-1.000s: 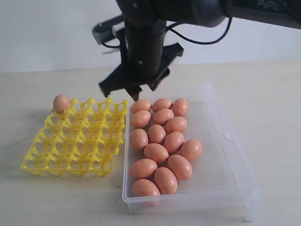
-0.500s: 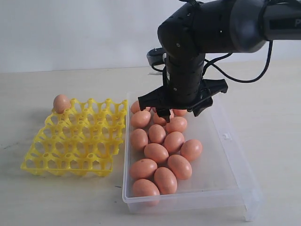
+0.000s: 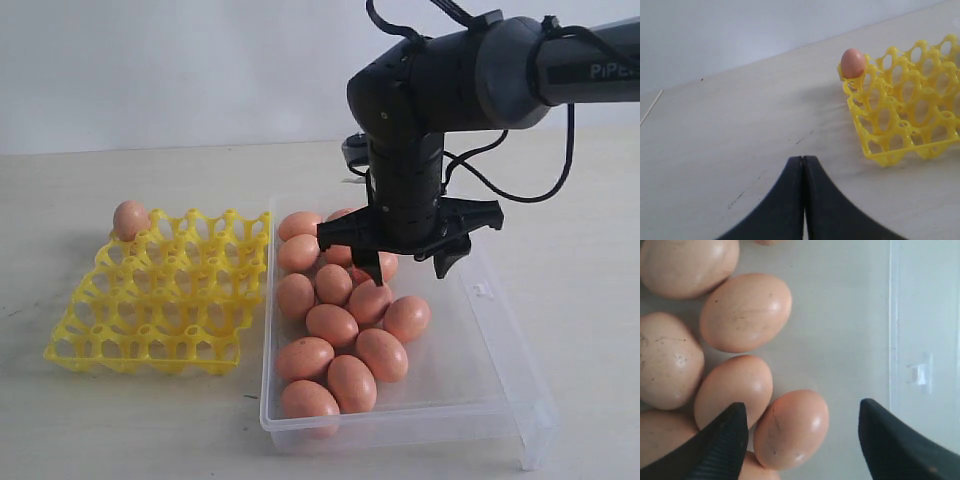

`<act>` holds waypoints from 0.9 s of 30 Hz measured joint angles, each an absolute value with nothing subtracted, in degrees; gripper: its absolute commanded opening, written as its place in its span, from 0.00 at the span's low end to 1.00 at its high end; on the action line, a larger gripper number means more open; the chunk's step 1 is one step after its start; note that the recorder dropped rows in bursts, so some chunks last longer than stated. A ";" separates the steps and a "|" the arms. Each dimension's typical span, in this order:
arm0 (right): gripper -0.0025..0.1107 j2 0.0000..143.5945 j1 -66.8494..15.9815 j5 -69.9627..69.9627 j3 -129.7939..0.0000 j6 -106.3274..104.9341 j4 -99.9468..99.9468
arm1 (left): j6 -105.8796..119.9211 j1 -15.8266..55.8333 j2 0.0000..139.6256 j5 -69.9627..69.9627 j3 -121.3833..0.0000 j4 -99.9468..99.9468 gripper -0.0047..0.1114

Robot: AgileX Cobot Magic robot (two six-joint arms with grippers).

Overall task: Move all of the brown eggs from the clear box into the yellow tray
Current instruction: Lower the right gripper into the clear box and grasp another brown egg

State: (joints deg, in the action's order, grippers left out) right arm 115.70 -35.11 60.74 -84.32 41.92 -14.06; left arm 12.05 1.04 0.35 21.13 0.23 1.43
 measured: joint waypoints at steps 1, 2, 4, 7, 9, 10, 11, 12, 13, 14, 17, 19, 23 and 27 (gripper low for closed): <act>0.57 115.70 -34.70 60.61 -84.02 42.20 -13.39 | 12.05 1.04 0.35 21.13 0.23 1.43 0.04; 0.57 115.70 -34.41 60.48 -83.62 42.47 -12.58 | 12.05 1.04 0.35 21.13 0.23 1.43 0.04; 0.57 115.70 -33.86 59.40 -81.93 42.75 -10.73 | 12.05 1.04 0.35 21.13 0.23 1.43 0.04; 0.57 115.70 -33.57 56.32 -79.02 43.00 -9.32 | 12.05 1.04 0.35 21.13 0.23 1.43 0.04; 0.57 115.70 -33.48 54.20 -77.90 43.24 -9.12 | 12.05 1.04 0.35 21.13 0.23 1.43 0.04; 0.57 115.70 -33.34 53.26 -77.36 43.24 -8.94 | 12.05 1.04 0.35 21.13 0.23 1.43 0.04; 0.57 115.70 -33.35 52.11 -76.99 43.24 -8.71 | 12.05 1.04 0.35 21.13 0.23 1.43 0.04; 0.57 115.78 -33.35 51.33 -76.70 43.24 -8.72 | 12.05 1.04 0.35 21.13 0.23 1.43 0.04; 0.57 115.78 -33.35 50.88 -76.61 43.36 -8.72 | 12.05 1.04 0.35 21.13 0.23 1.43 0.04; 0.57 115.84 -33.21 50.41 -76.47 43.45 -8.72 | 12.05 1.04 0.35 21.13 0.23 1.43 0.04; 0.57 116.06 -32.86 49.73 -76.47 43.58 -8.72 | 12.05 1.04 0.35 21.13 0.23 1.43 0.04; 0.56 116.19 -32.48 49.33 -76.47 43.69 -8.72 | 12.05 1.04 0.35 21.13 0.23 1.43 0.04; 0.54 116.71 -32.23 48.33 -76.47 43.69 -8.72 | 12.05 1.04 0.35 21.13 0.23 1.43 0.04; 0.54 117.69 -32.23 47.68 -76.47 43.24 -8.72 | 12.05 1.04 0.35 21.13 0.23 1.43 0.04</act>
State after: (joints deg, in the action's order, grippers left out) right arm 117.69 -32.23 47.68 -76.47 43.24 -8.72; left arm 12.05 1.04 0.35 21.13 0.23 1.43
